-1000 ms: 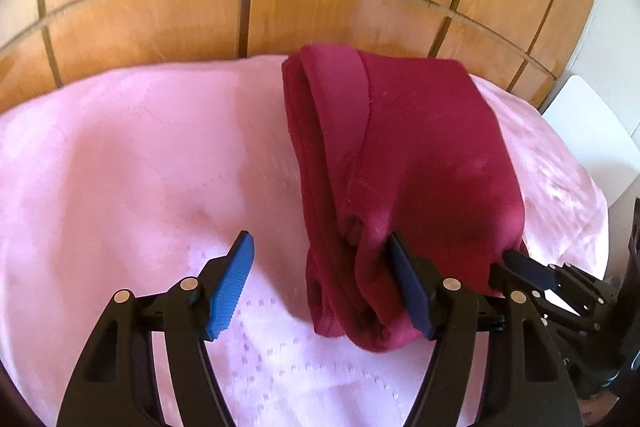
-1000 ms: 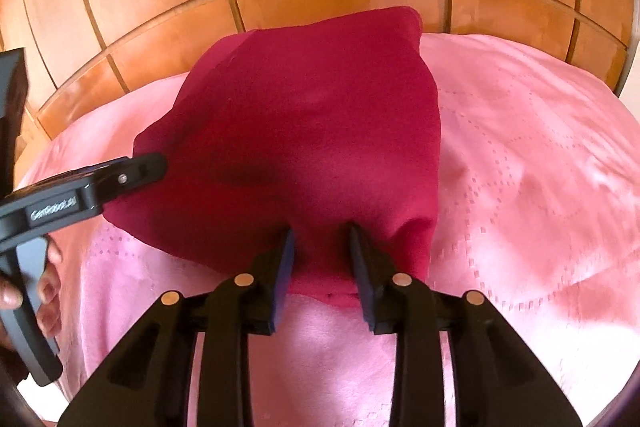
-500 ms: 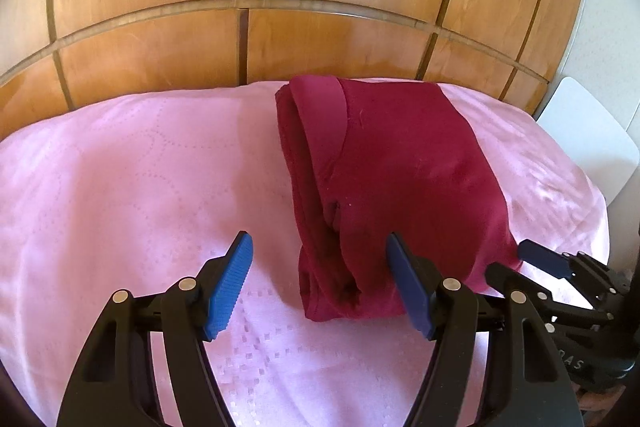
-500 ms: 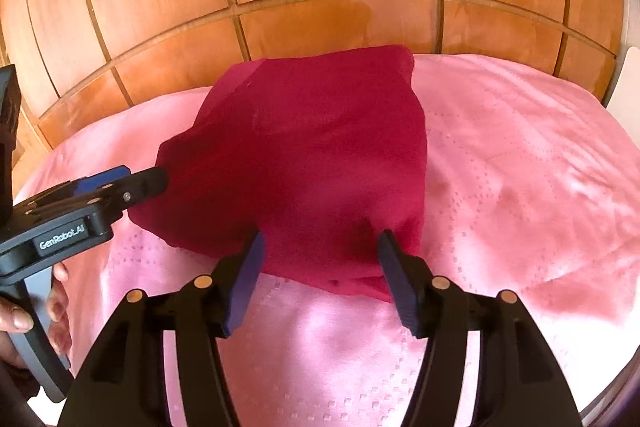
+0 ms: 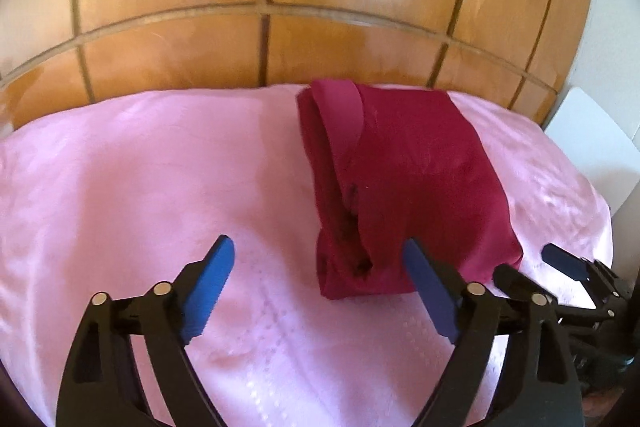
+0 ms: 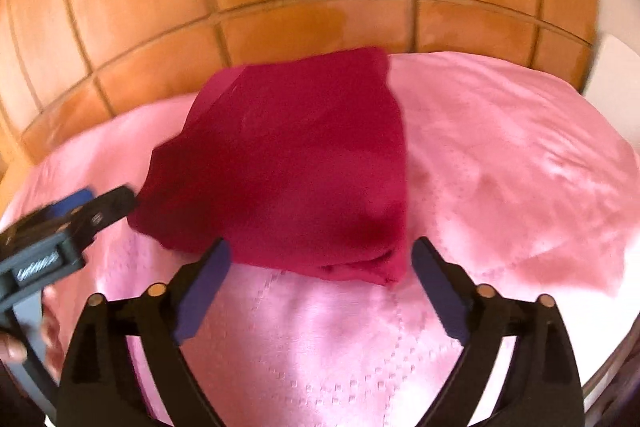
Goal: Fold small clothes
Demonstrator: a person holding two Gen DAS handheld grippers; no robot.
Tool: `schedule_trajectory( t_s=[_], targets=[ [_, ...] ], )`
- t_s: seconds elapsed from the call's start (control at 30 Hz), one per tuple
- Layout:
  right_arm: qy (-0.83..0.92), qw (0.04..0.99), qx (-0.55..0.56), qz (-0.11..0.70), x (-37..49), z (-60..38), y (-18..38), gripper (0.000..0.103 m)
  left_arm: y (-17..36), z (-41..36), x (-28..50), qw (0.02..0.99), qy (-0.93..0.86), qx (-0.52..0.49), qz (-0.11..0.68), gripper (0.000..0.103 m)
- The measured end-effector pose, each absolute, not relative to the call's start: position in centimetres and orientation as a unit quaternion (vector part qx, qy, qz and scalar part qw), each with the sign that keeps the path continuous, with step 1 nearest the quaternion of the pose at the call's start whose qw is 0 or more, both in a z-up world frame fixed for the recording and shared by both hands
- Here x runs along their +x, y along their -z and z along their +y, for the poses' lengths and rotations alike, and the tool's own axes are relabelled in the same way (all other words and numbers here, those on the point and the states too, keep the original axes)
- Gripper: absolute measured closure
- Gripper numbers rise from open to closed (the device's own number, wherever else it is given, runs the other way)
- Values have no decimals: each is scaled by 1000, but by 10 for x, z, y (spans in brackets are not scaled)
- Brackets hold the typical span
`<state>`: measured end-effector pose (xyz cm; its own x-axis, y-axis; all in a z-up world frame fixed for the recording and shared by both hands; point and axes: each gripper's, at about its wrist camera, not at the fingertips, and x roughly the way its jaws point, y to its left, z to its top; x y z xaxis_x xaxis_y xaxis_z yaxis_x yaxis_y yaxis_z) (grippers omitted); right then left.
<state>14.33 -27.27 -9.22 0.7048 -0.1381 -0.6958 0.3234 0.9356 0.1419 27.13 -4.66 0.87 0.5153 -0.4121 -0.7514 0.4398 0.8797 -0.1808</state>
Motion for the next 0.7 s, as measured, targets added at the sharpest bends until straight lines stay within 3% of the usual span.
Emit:
schedule_trajectory(
  t_s=[0.23,0.7],
  targets=[
    [173,917,123,337,127,-258,76,3,-26,-27,247,893,205,20,400,4],
    [192,923,108,315,104,-233,62,2,-52,-16,208,919,176,40,350,4]
  ],
)
